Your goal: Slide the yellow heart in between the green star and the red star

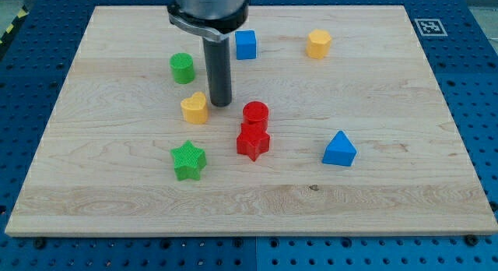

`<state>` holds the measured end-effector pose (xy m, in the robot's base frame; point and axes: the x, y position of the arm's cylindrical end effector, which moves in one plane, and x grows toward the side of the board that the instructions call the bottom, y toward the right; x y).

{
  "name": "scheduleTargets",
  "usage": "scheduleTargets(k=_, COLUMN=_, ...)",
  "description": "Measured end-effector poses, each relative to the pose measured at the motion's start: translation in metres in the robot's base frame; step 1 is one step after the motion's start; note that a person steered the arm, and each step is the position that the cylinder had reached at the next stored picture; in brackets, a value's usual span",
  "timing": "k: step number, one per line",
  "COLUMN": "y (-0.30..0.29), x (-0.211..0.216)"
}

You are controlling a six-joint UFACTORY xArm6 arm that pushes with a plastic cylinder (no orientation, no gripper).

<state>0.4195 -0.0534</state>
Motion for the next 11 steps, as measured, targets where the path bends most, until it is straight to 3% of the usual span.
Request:
scheduleTargets(k=1, y=-0.009, x=-0.033)
scheduleTargets(k=2, y=-0.045, x=-0.034)
scheduleTargets(k=4, y=-0.059, x=-0.03)
scheduleTargets(k=5, y=-0.059, x=-0.001)
scheduleTargets(k=9, y=-0.024, x=0.023)
scheduleTargets(k=11, y=-0.005, x=0.054)
